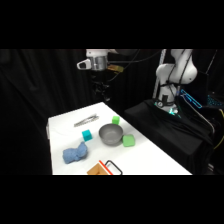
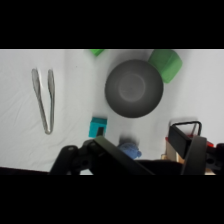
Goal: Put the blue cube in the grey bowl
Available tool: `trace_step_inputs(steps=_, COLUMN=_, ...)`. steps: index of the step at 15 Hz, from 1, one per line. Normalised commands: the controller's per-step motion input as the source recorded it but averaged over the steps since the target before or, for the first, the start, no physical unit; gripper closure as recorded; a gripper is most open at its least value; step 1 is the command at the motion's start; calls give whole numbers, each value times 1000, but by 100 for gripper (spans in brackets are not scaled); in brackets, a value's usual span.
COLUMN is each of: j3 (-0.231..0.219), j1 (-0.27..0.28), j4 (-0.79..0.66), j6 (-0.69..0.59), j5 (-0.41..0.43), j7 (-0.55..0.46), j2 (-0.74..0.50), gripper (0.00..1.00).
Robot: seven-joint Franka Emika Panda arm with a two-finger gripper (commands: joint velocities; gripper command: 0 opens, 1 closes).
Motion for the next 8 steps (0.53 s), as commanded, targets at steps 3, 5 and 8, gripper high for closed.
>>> trace_step_inputs(steps=3, j3=-6, j1=-36, j4=88, j6=63, j5=-10, j7=22, j2=95, gripper=0)
trace_step_inputs(steps=5, j3=-30, j1=-60, j4=190, j6=124, j5=-3, j7=-8, j2=188, gripper=0)
trace_step_inputs(steps=8, j3=-43, j1=-74, j4=287, j6=163, j5=13, j7=-17, j2=277, gripper=0)
